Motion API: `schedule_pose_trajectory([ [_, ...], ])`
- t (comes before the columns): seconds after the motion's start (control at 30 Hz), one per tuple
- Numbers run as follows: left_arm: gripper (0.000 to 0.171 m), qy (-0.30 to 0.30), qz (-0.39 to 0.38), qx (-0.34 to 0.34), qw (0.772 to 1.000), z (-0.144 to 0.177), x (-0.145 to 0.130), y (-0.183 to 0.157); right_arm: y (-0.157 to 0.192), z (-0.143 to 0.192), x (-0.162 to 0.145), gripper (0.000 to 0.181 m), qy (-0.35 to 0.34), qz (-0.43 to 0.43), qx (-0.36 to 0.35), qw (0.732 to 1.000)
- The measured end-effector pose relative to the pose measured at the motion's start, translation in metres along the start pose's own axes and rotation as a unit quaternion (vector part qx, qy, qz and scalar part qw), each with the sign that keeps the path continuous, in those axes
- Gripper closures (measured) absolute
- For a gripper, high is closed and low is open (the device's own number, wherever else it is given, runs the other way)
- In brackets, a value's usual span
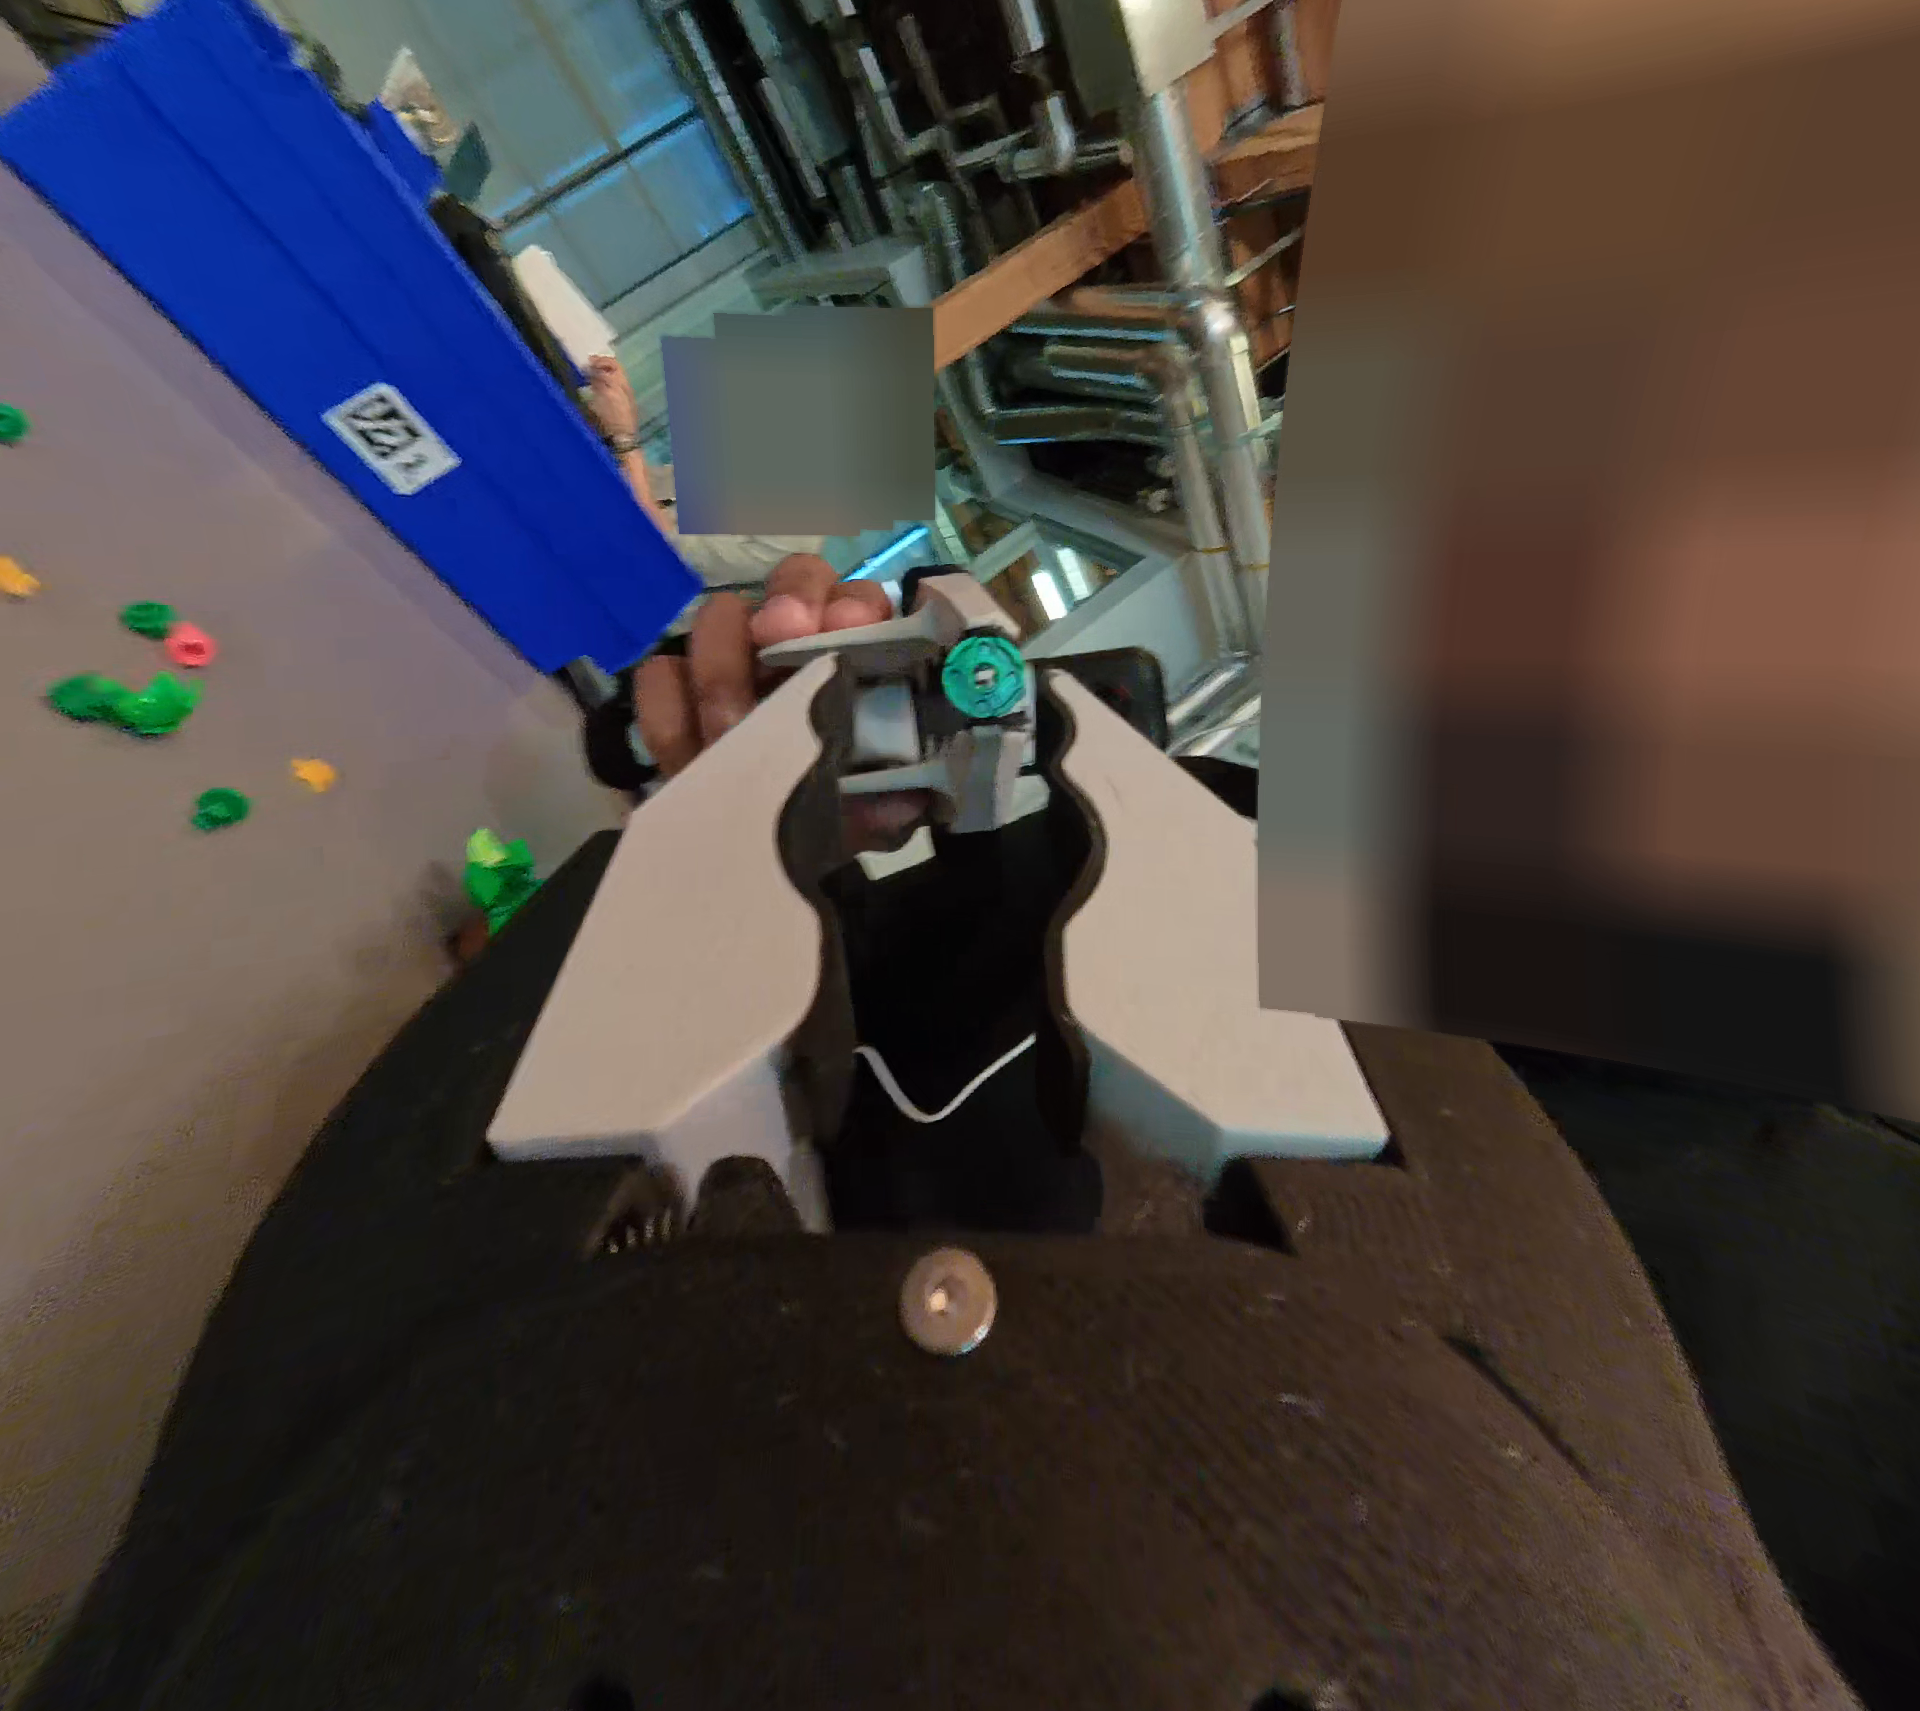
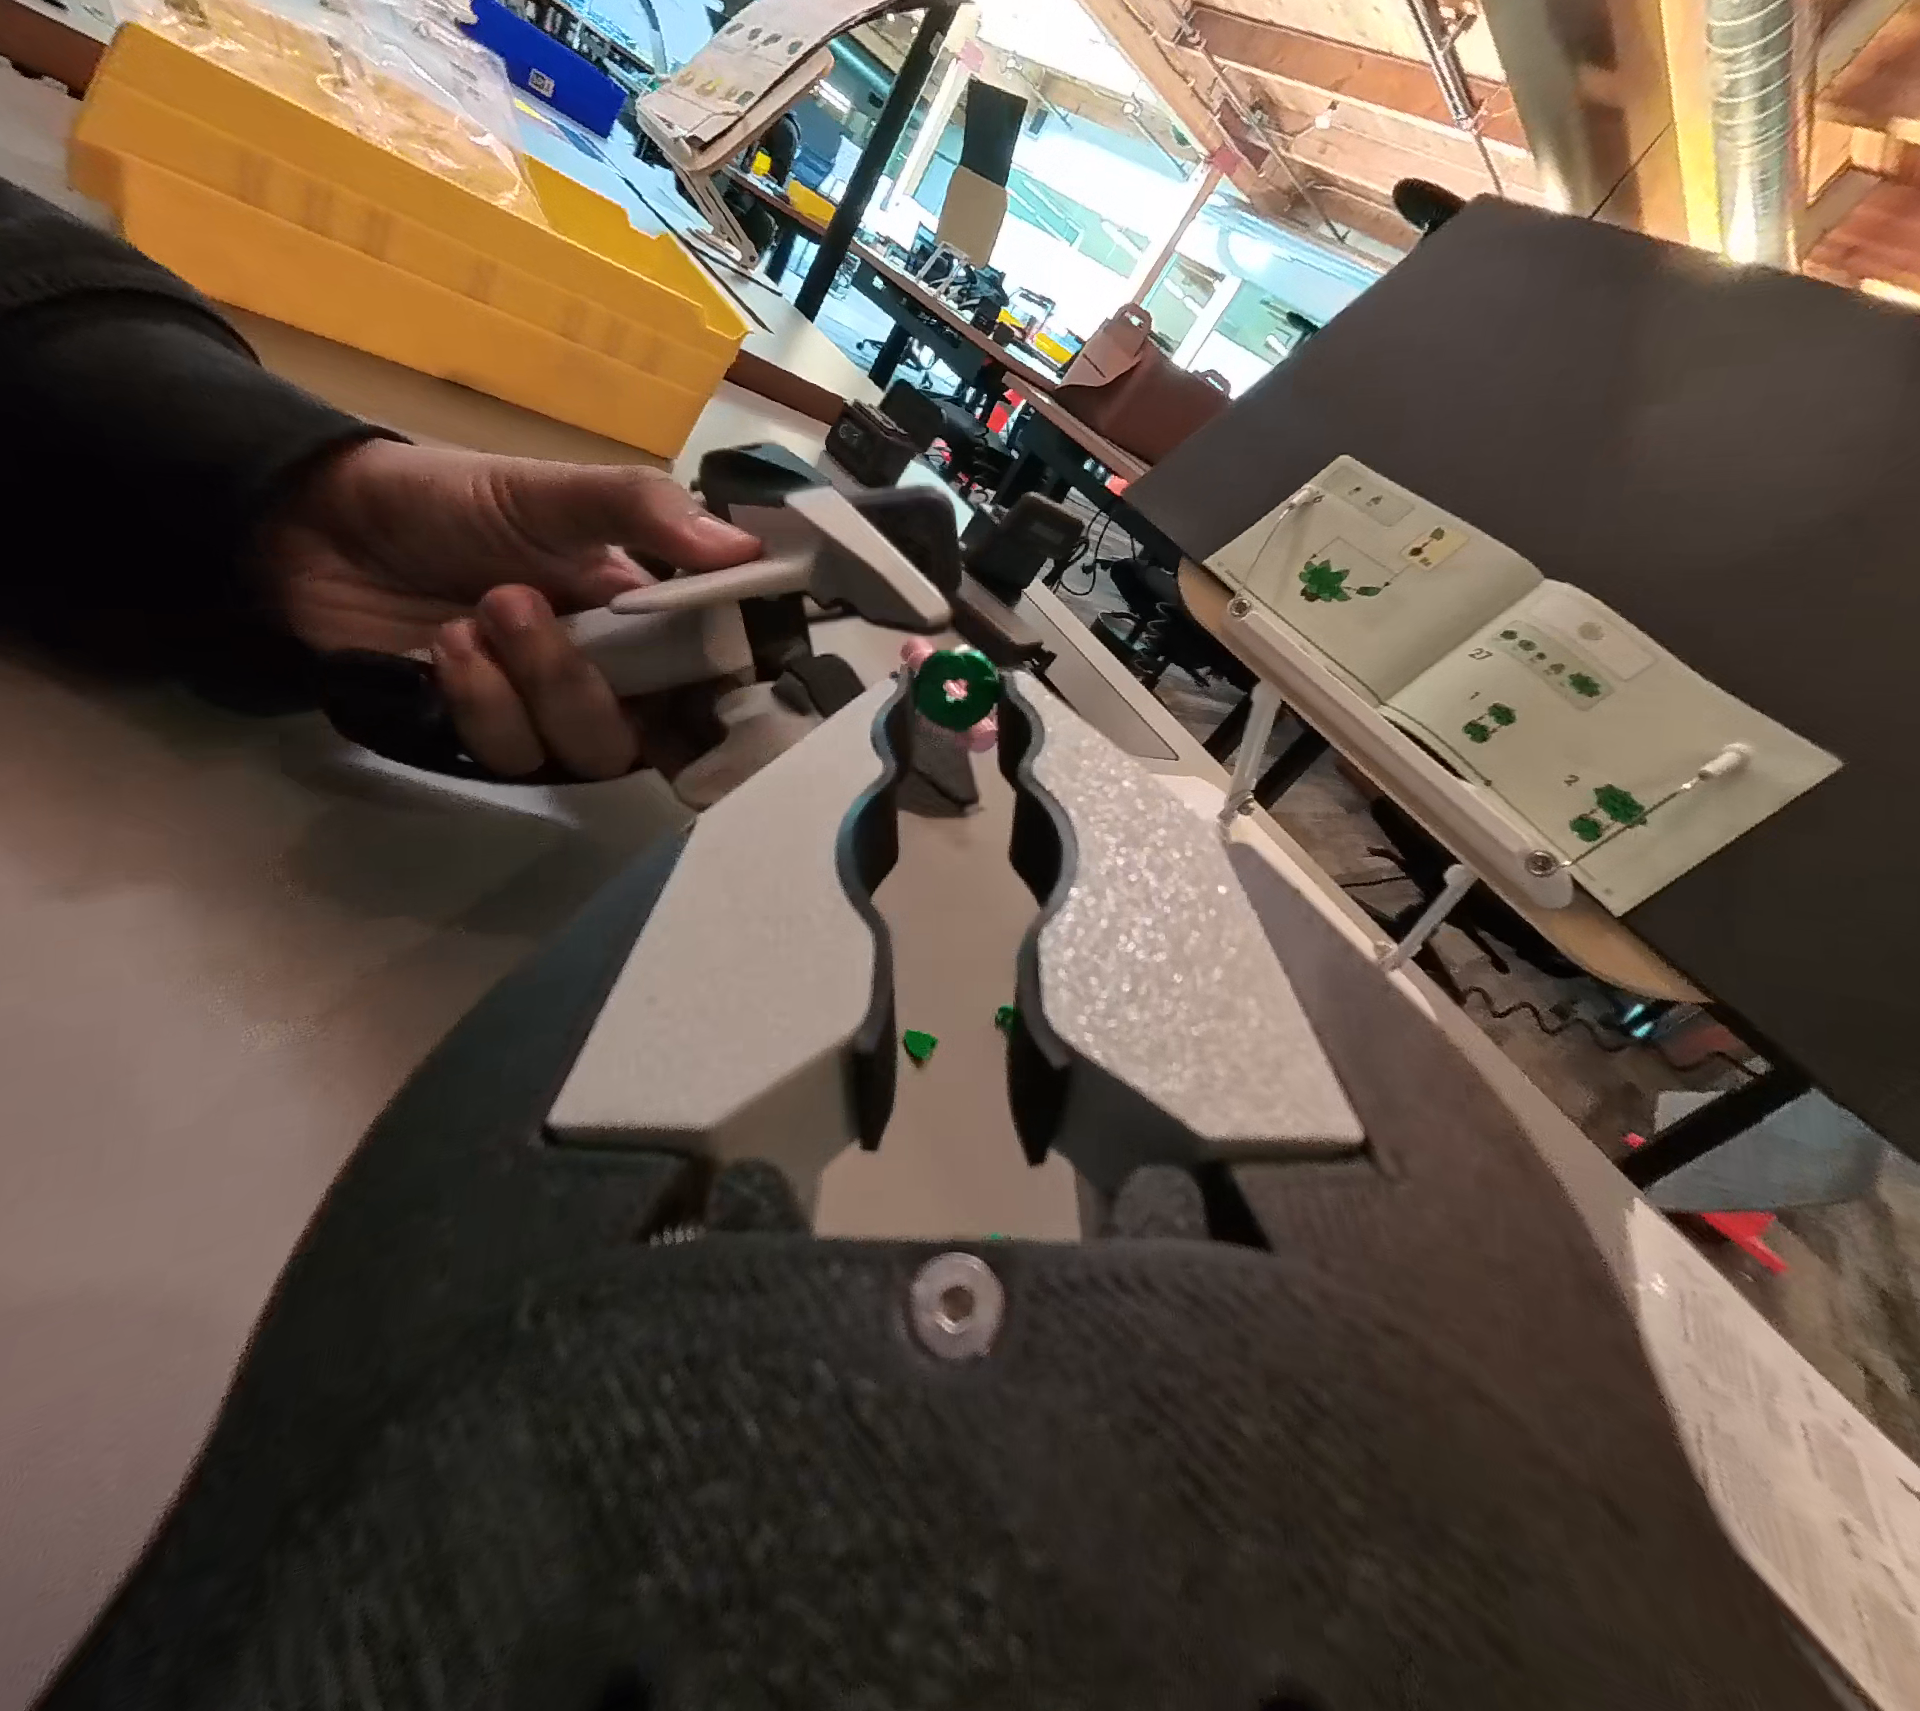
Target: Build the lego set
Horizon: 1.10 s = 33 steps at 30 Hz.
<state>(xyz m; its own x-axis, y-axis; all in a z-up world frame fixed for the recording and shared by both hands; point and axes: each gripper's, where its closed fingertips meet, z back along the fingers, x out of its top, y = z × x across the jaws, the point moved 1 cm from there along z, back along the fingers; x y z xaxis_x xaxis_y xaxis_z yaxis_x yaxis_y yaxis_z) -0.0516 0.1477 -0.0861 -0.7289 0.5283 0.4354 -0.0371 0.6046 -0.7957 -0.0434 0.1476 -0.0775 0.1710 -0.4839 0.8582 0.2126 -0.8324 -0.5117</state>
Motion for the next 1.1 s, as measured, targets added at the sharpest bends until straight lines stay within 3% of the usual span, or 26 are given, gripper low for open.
schedule_pose_trajectory([
  [0.03,0.135,0.007,-0.025,0.025,0.999,0.004,0.003,0.003,-0.003,0.001,-0.001,0.168,0.002,-0.004,-0.004,1.0],
  [0.1,0.132,0.023,-0.098,0.1,0.99,0.015,0.01,0.013,-0.012,0.004,-0.004,0.168,0.013,-0.011,-0.012,1.0],
  [0.17,0.133,0.05,-0.173,0.202,0.963,0.028,0.017,0.031,-0.019,0.006,-0.009,0.168,0.028,-0.016,-0.022,0.999],
  [0.27,0.132,0.102,-0.259,0.371,0.886,0.053,0.03,0.065,-0.026,0.007,-0.02,0.168,0.064,-0.021,-0.033,0.997],
  [0.37,0.136,0.186,-0.307,0.486,0.797,0.075,0.04,0.097,-0.024,0.004,-0.034,0.167,0.105,-0.018,-0.03,0.994],
  [0.47,0.135,0.241,-0.341,0.556,0.719,0.088,0.056,0.119,-0.02,0.002,-0.04,0.168,0.126,-0.015,-0.02,0.992],
  [0.53,0.133,0.262,-0.352,0.576,0.69,0.087,0.067,0.13,-0.013,0.001,-0.043,0.168,0.133,-0.031,0.002,0.991],
  [0.7,0.132,0.296,-0.327,0.6,0.668,0.086,0.086,0.159,0.022,-0.001,-0.055,0.168,0.183,-0.112,0.134,0.967],
  [0.83,0.142,0.312,-0.311,0.584,0.682,0.084,0.082,0.164,0.054,0.001,-0.052,0.167,0.21,-0.184,0.234,0.931],
  [0.9,0.16,0.314,-0.317,0.579,0.682,0.086,0.081,0.161,0.07,0.003,-0.054,0.167,0.236,-0.205,0.275,0.909],
  [1.0,0.16,0.312,-0.348,0.584,0.664,0.091,0.082,0.15,0.092,0.008,-0.073,0.167,0.322,-0.185,0.311,0.875],
  [1.1,0.16,0.291,-0.383,0.57,0.667,0.092,0.076,0.123,0.107,0.01,-0.089,0.167,0.388,-0.144,0.328,0.849],
])
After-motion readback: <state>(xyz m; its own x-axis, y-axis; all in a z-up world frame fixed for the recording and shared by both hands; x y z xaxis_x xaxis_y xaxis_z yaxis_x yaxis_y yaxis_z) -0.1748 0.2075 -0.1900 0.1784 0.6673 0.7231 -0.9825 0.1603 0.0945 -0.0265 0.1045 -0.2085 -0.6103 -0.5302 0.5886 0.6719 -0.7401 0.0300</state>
